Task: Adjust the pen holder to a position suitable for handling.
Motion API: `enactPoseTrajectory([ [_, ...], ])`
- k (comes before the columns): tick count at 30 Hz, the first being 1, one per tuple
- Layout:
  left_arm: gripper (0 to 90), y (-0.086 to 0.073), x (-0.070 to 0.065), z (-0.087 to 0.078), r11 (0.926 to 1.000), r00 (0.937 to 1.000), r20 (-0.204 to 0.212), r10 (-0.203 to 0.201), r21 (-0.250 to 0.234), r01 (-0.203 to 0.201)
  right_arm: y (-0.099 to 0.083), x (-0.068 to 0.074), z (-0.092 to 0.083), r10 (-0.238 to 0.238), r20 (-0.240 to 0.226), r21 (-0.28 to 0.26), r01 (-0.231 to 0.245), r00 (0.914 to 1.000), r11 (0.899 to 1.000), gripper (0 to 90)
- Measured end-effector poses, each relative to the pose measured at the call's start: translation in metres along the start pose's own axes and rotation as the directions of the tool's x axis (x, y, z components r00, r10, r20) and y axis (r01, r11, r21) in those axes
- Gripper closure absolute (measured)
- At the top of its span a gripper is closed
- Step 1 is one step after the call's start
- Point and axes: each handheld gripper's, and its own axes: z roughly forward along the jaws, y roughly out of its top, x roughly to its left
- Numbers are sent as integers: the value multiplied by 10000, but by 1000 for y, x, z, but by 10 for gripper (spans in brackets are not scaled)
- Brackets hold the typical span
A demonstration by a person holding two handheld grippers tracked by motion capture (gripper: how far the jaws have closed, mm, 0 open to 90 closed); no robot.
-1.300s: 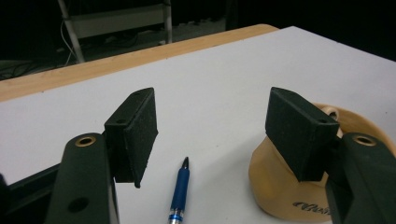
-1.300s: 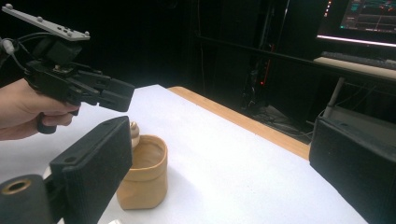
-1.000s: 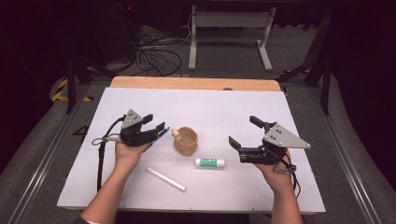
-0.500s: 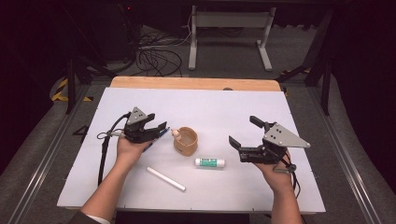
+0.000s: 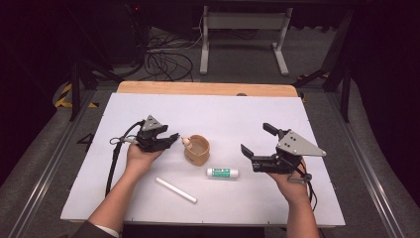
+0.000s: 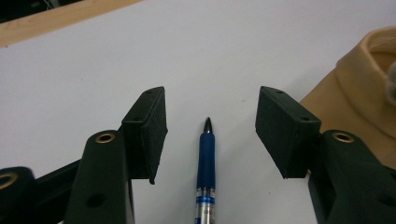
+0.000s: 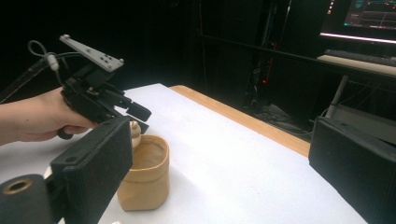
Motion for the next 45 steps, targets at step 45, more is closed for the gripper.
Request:
enactPoseTrajectory([
  [45, 693, -4, 4, 29, 9797, 9997, 115, 206, 1993, -225, 0, 1, -1, -38, -31, 21, 38, 10000, 10000, 71],
])
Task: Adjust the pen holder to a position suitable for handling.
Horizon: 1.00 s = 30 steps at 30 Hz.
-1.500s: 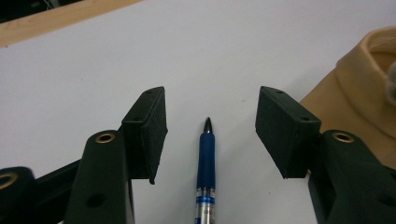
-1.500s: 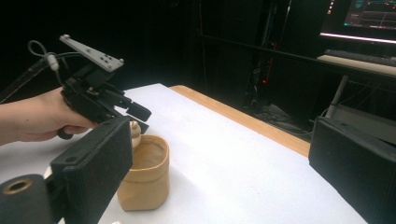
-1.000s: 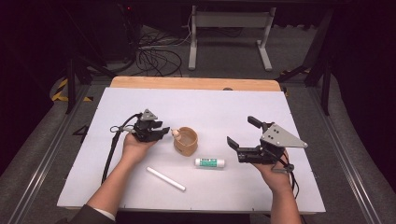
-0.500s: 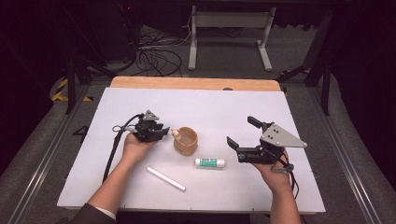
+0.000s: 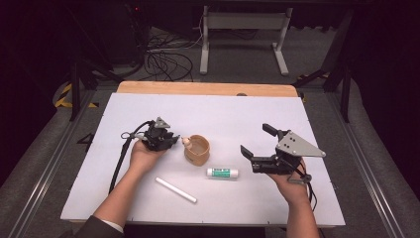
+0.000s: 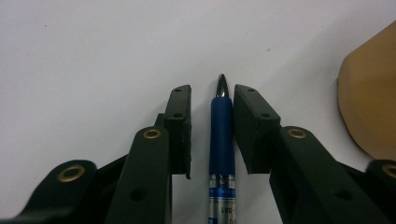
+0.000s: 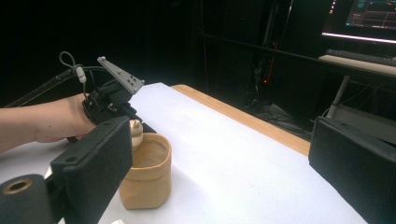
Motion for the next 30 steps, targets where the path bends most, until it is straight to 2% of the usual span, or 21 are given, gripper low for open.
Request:
enactPoseTrajectory([
  [4, 789, 1, -1, 0, 9998, 9998, -26, 195, 20, -195, 0, 1, 1, -23, -35, 38, 23, 10000, 10000, 71],
  [10, 800, 1, -1, 0, 9996, 9996, 59, 281, 47, -282, -1, 1, 2, -34, -40, 68, 34, 10000, 10000, 71],
  [12, 801, 1, 0, 0, 9998, 9998, 129, 164, 61, -165, -1, 2, 3, -21, -55, 81, 21, 10000, 10000, 72],
  [14, 802, 1, 1, -2, 9999, 9996, 256, 113, -68, -112, -1, 2, 4, -17, -68, 117, 18, 10000, 9999, 73],
  [15, 802, 3, 1, -8, 9994, 9996, 281, 17, -353, -8, -1, 2, 4, -25, -74, 131, 26, 10000, 9999, 73],
  [17, 802, 4, 1, -10, 9989, 9996, 282, 56, -469, -42, -2, 2, 5, 3, -74, 124, -2, 10000, 9999, 75],
  [21, 802, 8, -2, -28, 9917, 9993, 365, -4, -1287, 51, -2, 4, 7, -19, -56, 170, 20, 10000, 9999, 81],
  [23, 802, 9, -3, -31, 9896, 9992, 401, -17, -1438, 75, -2, 4, 8, -3, -54, 166, 4, 10000, 9999, 84],
  [25, 802, 11, -6, -42, 9815, 9990, 449, 46, -1913, 41, -3, 4, 10, 27, -48, 143, -26, 10000, 9999, 93],
  [26, 802, 11, -6, -42, 9815, 9990, 449, 46, -1913, 41, -3, 4, 11, 46, -72, 129, -45, 10000, 9999, 97],
  [29, 802, 13, -10, -54, 9718, 9991, 430, 19, -2355, 83, -3, 5, 15, 200, -177, 124, -198, 9996, 9997, 108],
  [30, 802, 13, -10, -59, 9667, 9992, 388, 115, -2559, -12, -4, 5, 17, 243, -250, 145, -240, 9994, 9996, 113],
])
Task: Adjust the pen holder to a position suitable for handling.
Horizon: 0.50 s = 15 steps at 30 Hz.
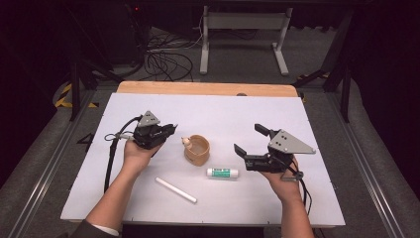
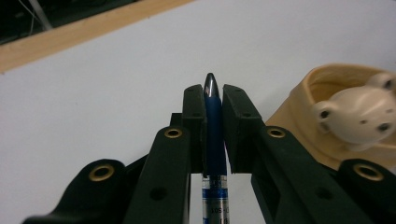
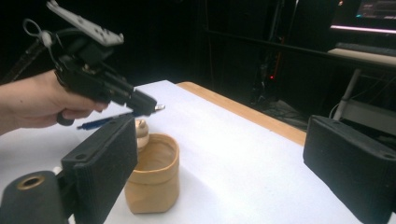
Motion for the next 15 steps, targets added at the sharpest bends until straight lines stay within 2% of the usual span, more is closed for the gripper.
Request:
enactPoseTrajectory([
  [1, 802, 2, -1, -4, 9998, 10000, 48, -37, -187, 38, 0, 0, 0, 0, 0, 0, 0, 10000, 10000, 113],
  [4, 802, 6, -5, -14, 9974, 9998, 182, -94, -717, 107, -2, 4, 7, 77, -73, 183, -76, 9999, 9998, 191],
  [6, 802, 8, -8, -21, 9957, 9995, 317, -92, -921, 121, -2, 5, 8, 68, -51, 205, -67, 10000, 9998, 203],
  [11, 802, 13, -18, -32, 9923, 9986, 511, 144, -1235, -80, -3, 9, 15, 326, -163, 145, -324, 9993, 9994, 261],
  [15, 802, 16, -24, -38, 9891, 9975, 655, 268, -1461, -169, -6, 14, 22, 318, -325, 140, -313, 9990, 9994, 321],
])
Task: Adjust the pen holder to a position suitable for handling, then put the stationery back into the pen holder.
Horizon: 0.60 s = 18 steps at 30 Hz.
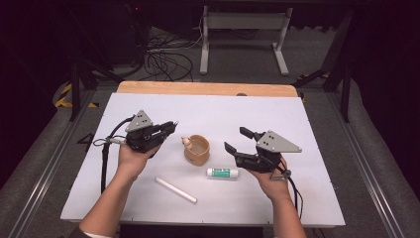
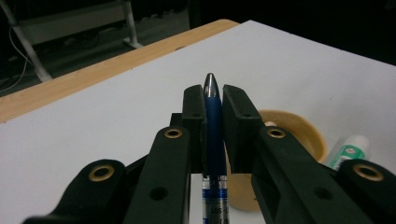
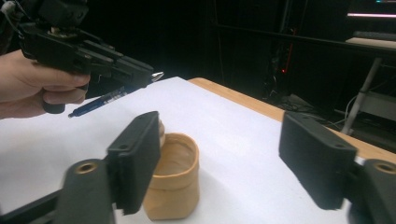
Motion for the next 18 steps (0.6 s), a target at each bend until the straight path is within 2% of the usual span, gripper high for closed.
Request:
enactPoseTrajectory([
  [8, 802, 9, -15, -9, 9980, 9987, 496, 76, -626, -44, 0, 9, 8, 9, -464, -167, -17, 9989, 9999, 389],
  [10, 802, 10, -19, -11, 9962, 9962, 868, -2, -863, 77, 0, 10, 10, 82, -544, -194, -92, 9985, 9998, 383],
  [12, 802, 12, -23, -11, 9947, 9940, 1091, 109, -1027, 4, 0, 12, 12, 124, -667, -198, -137, 9977, 9997, 358],
  [18, 801, 15, -36, -12, 9896, 9882, 1467, 443, -1421, -233, -1, 19, 20, 203, -1055, -169, -222, 9942, 9996, 341],
])
